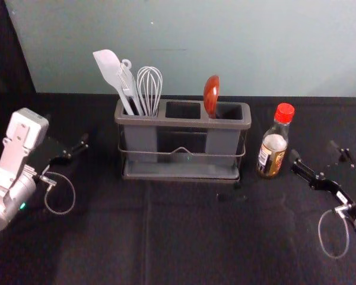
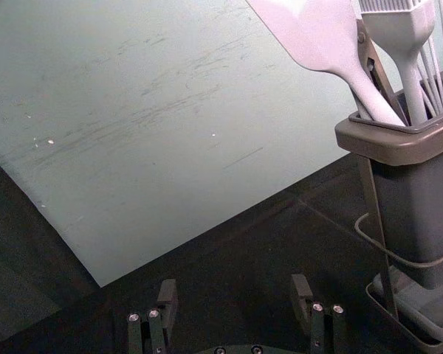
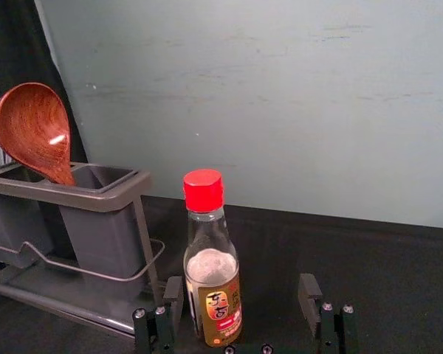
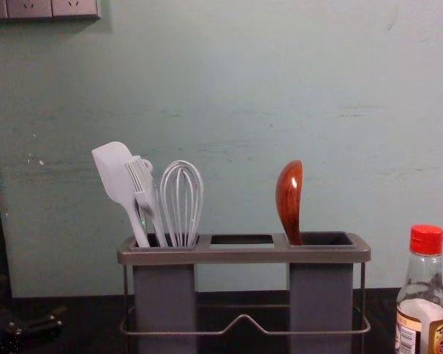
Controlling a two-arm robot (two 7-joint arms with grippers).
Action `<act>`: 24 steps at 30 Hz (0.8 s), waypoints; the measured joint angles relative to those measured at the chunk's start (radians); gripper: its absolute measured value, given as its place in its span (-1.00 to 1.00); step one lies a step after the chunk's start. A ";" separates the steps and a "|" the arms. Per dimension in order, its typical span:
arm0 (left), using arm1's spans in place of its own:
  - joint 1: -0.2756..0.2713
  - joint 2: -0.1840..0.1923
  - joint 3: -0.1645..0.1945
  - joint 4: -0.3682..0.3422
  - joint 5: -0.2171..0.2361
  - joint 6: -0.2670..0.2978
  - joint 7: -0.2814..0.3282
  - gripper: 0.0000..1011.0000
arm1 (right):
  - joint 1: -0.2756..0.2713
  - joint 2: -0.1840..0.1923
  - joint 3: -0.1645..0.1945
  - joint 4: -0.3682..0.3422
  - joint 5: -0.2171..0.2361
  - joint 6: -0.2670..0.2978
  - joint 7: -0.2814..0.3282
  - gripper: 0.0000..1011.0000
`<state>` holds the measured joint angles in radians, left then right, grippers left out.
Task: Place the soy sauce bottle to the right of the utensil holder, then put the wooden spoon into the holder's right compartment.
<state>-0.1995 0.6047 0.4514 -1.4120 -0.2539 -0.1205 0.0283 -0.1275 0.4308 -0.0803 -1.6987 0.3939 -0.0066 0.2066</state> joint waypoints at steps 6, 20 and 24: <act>0.000 0.000 0.000 0.000 0.000 0.000 0.000 0.99 | 0.016 -0.011 -0.002 0.025 -0.018 -0.023 0.030 0.98; 0.000 0.000 0.000 0.000 0.000 0.000 0.000 0.99 | 0.016 -0.012 -0.003 0.026 -0.018 -0.024 0.032 0.98; 0.000 0.000 0.000 0.000 0.000 0.000 0.000 0.99 | 0.016 -0.011 -0.003 0.025 -0.017 -0.023 0.030 0.98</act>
<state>-0.1995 0.6047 0.4514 -1.4120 -0.2539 -0.1205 0.0283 -0.1116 0.4195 -0.0829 -1.6740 0.3765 -0.0298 0.2371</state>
